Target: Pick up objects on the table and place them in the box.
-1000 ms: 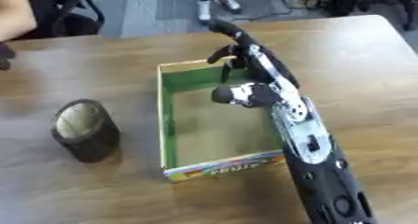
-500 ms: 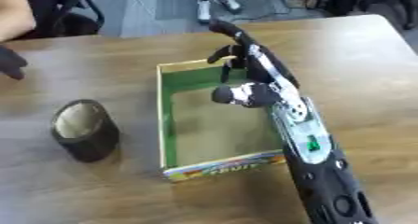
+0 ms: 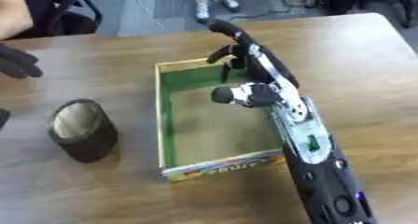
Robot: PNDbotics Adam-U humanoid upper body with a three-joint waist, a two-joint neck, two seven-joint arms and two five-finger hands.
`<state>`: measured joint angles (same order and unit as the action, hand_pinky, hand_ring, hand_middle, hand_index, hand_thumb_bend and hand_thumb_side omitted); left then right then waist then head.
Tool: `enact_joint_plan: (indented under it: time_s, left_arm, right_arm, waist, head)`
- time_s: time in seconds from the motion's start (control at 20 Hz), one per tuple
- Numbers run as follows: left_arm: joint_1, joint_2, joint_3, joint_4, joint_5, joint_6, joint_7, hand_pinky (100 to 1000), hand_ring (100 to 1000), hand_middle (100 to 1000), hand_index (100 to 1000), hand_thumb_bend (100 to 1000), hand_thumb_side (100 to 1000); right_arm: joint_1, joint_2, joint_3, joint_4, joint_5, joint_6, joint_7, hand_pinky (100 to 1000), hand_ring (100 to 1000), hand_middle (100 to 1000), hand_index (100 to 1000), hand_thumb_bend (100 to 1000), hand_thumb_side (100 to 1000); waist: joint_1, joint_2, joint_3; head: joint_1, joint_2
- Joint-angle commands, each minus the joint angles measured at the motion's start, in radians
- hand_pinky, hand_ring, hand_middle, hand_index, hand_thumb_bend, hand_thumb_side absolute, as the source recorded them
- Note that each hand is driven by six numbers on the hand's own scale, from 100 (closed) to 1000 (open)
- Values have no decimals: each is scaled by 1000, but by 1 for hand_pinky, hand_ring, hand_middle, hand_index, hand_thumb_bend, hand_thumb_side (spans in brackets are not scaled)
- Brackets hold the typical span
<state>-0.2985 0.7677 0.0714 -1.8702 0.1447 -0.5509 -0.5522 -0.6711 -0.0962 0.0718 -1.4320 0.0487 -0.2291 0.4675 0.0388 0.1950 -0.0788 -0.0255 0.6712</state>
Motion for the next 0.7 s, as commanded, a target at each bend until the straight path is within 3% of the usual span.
enact_joint_plan:
  time_s: [0.05, 0.7]
  left_arm:
    - [-11, 20, 1, -7, -15, -356, -355, 847, 746, 741, 808, 100, 309]
    - [-23, 12, -4, 27, -87, -356, -355, 841, 726, 740, 820, 113, 303]
  right_arm:
    - [-24, -2, -1, -9, -2, -1, 2, 389, 653, 940, 992, 1000, 541]
    - [-25, 0, 1, -10, -2, -1, 4, 389, 653, 940, 992, 1000, 541]
  waist:
    - [2, -14, -1]
    - [3, -12, -7]
  head:
    - [6, -13]
    - [10, -18]
